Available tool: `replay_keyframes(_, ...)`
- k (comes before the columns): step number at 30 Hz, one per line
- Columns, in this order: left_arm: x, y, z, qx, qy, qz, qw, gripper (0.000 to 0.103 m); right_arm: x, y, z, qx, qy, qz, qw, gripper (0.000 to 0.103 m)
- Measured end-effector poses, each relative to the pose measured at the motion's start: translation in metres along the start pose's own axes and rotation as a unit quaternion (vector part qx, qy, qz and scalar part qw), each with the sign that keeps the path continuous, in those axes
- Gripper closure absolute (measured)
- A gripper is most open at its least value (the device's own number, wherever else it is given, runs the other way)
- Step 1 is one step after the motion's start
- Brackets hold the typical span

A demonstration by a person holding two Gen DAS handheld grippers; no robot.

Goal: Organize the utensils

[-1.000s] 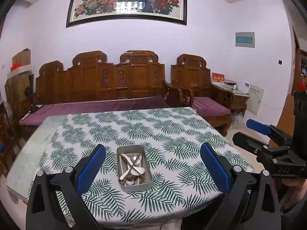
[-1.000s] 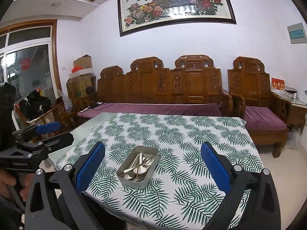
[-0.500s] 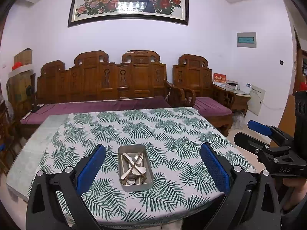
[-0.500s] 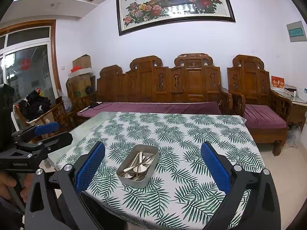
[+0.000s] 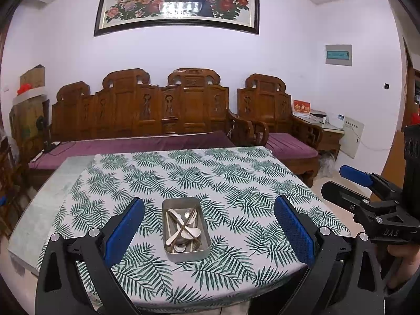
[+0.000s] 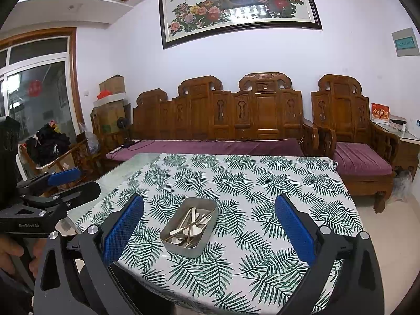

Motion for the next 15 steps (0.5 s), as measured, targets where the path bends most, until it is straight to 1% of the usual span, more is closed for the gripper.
replay_keyframes(15, -0.0009, -0.0008, 0.0002, 0.000, -0.001, -0.001, 1.0000, 0.008, 0.0019, 0.0027, 0.0022, 0.001, 0.000, 0.001, 1.000, 0.002)
Point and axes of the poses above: each gripper's, at about its wrist camera, not at the fingertips, and x roughly the way its jaws point, z to its left, y to its underside, the point moved 7 cm from there along x, roughly the way its jaws point, and after that the axes turned 8 degrees about -y, right-handed, at the moved point
